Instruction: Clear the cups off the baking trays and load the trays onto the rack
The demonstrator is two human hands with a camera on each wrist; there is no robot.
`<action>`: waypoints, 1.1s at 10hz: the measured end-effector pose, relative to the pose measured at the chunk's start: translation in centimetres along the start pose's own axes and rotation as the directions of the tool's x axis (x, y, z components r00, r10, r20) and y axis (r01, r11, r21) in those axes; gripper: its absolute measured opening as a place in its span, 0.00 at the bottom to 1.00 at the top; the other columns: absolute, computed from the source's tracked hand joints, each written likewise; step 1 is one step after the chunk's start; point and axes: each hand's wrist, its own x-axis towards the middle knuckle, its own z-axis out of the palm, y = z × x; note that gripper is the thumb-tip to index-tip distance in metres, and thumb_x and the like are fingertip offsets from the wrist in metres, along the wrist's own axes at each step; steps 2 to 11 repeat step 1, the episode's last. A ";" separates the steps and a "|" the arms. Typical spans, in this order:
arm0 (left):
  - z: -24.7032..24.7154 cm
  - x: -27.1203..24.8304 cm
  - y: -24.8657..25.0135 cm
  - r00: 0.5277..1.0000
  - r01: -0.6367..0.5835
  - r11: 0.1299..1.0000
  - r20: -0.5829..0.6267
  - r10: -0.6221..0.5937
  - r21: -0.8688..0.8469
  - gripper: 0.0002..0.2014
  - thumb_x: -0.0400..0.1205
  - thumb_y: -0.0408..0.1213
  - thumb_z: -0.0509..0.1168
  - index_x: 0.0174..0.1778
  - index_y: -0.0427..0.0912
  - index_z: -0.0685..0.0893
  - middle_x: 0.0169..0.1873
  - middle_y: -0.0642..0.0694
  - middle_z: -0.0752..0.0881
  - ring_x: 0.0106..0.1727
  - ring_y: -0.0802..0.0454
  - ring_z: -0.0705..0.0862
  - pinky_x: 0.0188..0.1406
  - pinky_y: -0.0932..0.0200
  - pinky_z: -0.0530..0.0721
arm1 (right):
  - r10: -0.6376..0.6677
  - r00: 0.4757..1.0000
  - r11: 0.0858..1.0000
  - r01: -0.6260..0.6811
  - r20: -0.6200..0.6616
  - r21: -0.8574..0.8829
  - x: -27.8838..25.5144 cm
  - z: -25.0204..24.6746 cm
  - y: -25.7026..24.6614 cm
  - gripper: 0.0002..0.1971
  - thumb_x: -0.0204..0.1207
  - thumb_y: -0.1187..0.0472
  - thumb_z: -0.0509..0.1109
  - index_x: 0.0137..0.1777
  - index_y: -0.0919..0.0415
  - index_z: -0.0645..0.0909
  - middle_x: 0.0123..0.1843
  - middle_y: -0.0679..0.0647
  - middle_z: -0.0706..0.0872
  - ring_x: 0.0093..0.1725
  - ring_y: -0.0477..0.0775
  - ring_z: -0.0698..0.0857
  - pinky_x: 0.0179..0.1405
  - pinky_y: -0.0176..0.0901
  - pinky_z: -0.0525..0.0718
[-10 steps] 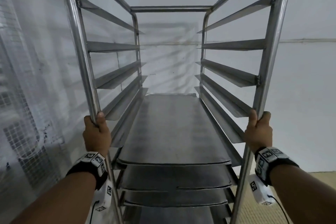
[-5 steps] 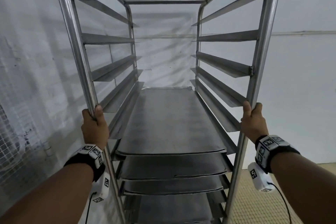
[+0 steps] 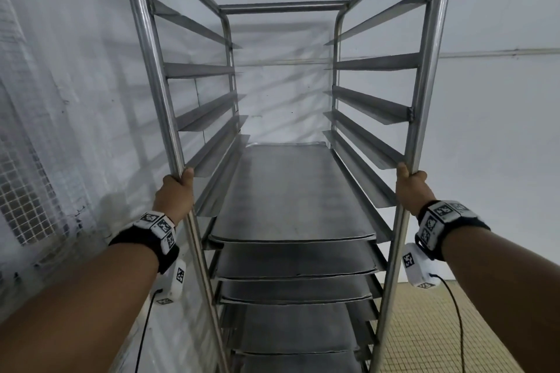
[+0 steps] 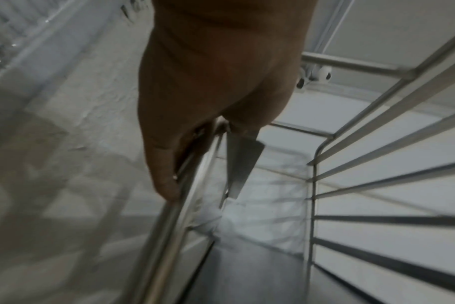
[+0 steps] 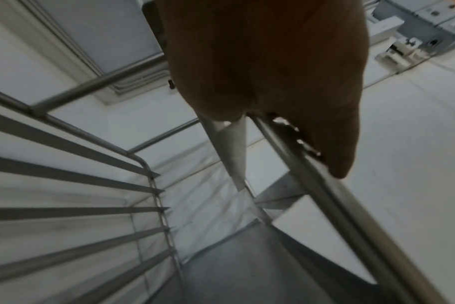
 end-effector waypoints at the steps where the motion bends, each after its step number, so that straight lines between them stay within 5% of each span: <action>1: 0.6 -0.7 2.6 0.994 0.112 0.993 0.019 -0.112 -0.035 0.38 0.85 0.53 0.61 0.81 0.27 0.61 0.77 0.27 0.72 0.75 0.28 0.74 0.74 0.42 0.73 | 0.016 1.000 0.997 -0.016 0.003 -0.074 -1.7 0.2 -2.0 0.27 0.85 0.44 0.56 0.71 0.68 0.69 0.70 0.71 0.70 0.74 0.71 0.72 0.72 0.58 0.70; 11: 0.6 -0.7 2.6 0.994 0.112 0.993 0.019 -0.112 -0.035 0.38 0.85 0.53 0.61 0.81 0.27 0.61 0.77 0.27 0.72 0.75 0.28 0.74 0.74 0.42 0.73 | 0.016 1.000 0.997 -0.016 0.003 -0.074 -1.7 0.2 -2.0 0.27 0.85 0.44 0.56 0.71 0.68 0.69 0.70 0.71 0.70 0.74 0.71 0.72 0.72 0.58 0.70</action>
